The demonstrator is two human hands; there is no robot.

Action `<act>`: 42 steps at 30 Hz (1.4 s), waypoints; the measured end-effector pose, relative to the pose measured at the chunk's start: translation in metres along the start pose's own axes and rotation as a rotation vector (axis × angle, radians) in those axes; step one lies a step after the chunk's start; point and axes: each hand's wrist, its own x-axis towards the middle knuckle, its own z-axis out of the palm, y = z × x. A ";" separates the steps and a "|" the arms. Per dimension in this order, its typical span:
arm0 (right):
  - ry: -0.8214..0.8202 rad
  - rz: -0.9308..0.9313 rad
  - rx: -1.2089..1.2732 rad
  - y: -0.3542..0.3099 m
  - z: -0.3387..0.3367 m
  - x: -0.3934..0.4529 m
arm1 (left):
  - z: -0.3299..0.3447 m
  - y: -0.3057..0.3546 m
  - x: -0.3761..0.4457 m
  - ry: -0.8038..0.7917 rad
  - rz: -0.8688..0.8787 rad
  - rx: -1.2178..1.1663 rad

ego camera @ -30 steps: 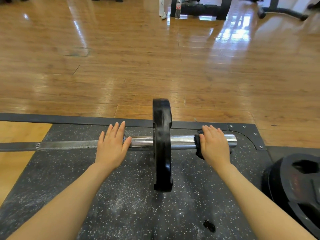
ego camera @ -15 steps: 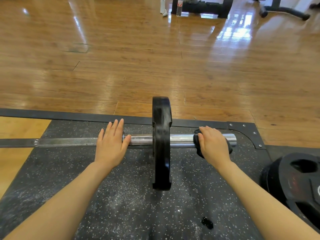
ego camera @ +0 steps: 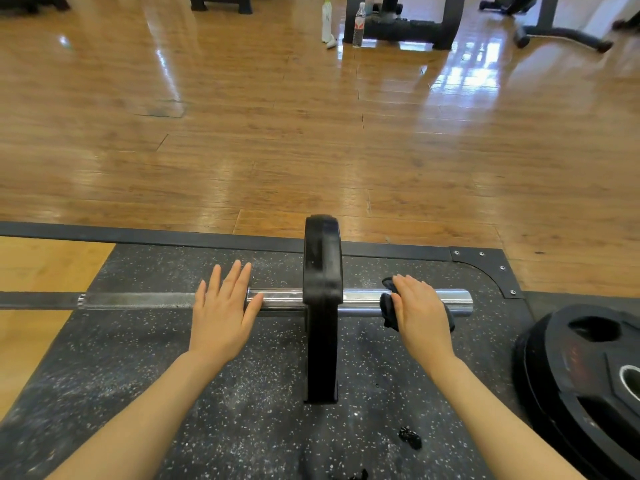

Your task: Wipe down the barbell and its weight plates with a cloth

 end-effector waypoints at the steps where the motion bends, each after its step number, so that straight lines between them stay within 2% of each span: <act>1: 0.006 0.001 0.002 0.000 -0.001 -0.007 | -0.001 -0.001 -0.006 0.001 0.005 0.002; 10: 0.038 -0.003 0.098 -0.010 -0.006 -0.039 | -0.014 0.000 -0.019 0.066 0.047 0.004; 15: -0.102 0.029 0.136 -0.046 -0.011 -0.023 | -0.006 0.020 -0.010 0.055 -0.008 -0.061; 19: -0.128 -0.001 0.223 -0.079 0.001 -0.026 | -0.001 0.018 -0.017 0.056 -0.022 -0.019; 21: -0.122 -0.020 0.189 -0.086 0.004 -0.036 | -0.002 0.017 -0.018 0.057 -0.008 0.003; 27: -0.057 -0.108 0.017 -0.056 0.002 -0.049 | -0.001 0.019 -0.016 0.074 -0.019 0.005; 32: -0.030 -0.065 -0.073 -0.016 -0.009 -0.053 | -0.002 0.024 -0.014 0.091 -0.035 0.013; 36: -0.041 -0.106 -0.007 -0.030 -0.007 -0.047 | -0.003 0.025 -0.012 0.095 -0.016 0.044; 39: -0.106 -0.209 0.098 -0.059 0.003 -0.042 | -0.002 0.025 -0.009 0.081 -0.020 0.049; 42: -0.160 -0.234 0.169 -0.070 0.010 -0.043 | -0.003 0.024 -0.007 0.075 -0.027 0.045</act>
